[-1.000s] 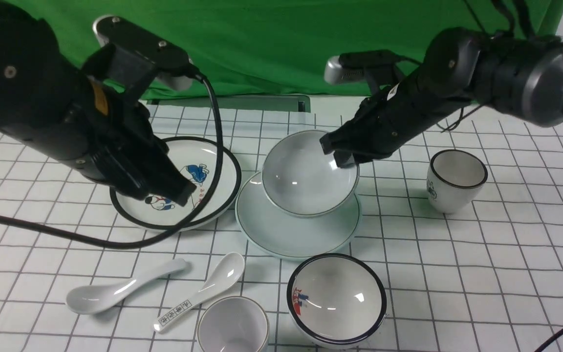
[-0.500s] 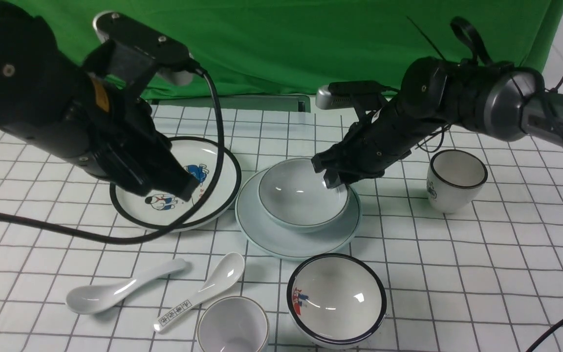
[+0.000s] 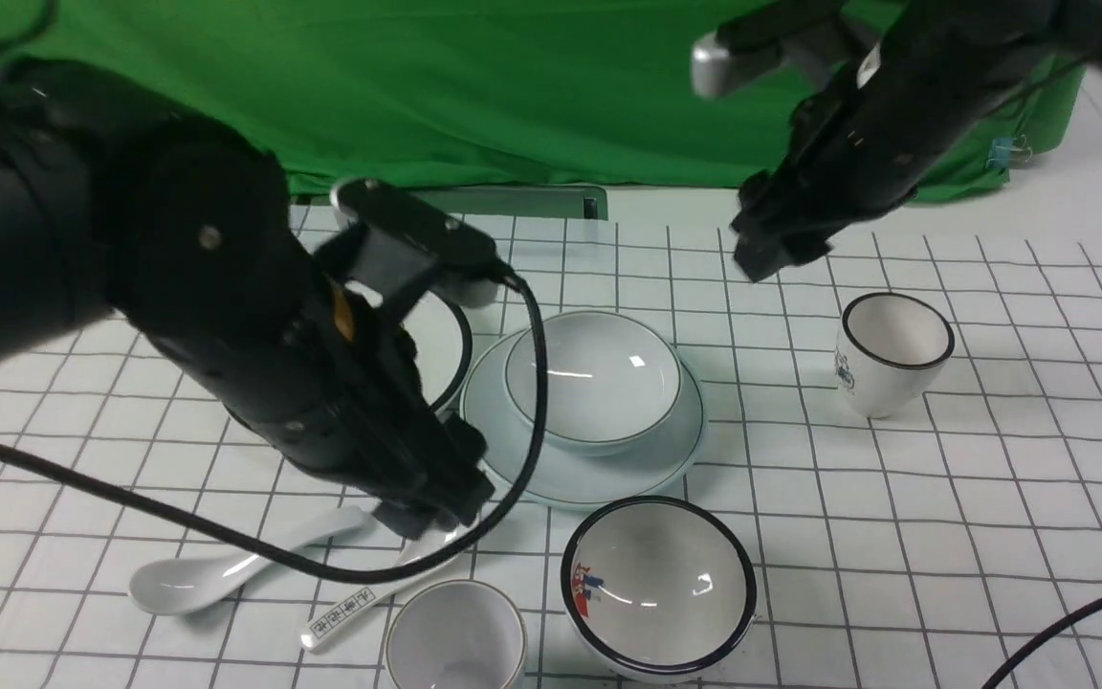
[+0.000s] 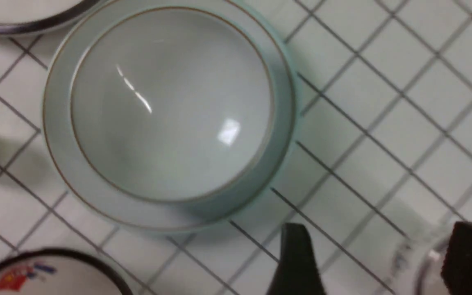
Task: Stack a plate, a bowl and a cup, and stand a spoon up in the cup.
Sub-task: Use the left arm to grab a blue teacup
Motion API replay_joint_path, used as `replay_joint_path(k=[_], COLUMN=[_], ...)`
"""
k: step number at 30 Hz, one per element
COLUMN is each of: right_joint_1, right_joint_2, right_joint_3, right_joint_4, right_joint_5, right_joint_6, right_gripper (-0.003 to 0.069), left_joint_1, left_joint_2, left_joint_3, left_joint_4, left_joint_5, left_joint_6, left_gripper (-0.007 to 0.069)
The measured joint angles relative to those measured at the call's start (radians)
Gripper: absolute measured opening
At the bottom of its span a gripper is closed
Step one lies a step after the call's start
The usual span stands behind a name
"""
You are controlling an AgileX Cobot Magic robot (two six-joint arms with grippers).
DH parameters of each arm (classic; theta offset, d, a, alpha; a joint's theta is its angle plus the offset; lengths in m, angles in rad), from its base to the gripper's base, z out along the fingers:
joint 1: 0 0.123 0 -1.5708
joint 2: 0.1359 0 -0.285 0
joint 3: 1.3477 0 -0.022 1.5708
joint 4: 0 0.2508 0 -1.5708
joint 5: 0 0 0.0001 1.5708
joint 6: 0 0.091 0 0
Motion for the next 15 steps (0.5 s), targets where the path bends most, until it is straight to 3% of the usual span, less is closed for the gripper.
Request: replay_joint_path(k=[3,7,10,15], right_joint_1=[-0.003,-0.003,-0.003,-0.003], right_joint_2=[-0.104,-0.186,-0.215,-0.217], right_joint_3=[-0.002,-0.002,-0.002,-0.002], right_joint_4=[-0.072,-0.092,-0.094,-0.094], right_joint_5=[0.096,0.130,0.133,0.134], right_joint_6=[0.000,0.000,0.000,0.000], right_gripper=[0.0489,0.0489,0.0489,0.0489], left_joint_1=[0.000,0.000,0.000,0.000], left_joint_2=[0.070,0.143,0.183,0.203], left_joint_3=[0.024,0.048,0.070,0.099], left_joint_4=[0.006,-0.001,-0.008,-0.034], left_joint_5=[-0.025,-0.039,-0.040,-0.059], left_joint_6=[-0.052,-0.058,-0.058,-0.035], left_gripper=[0.0571,0.0543,0.0456,0.0227])
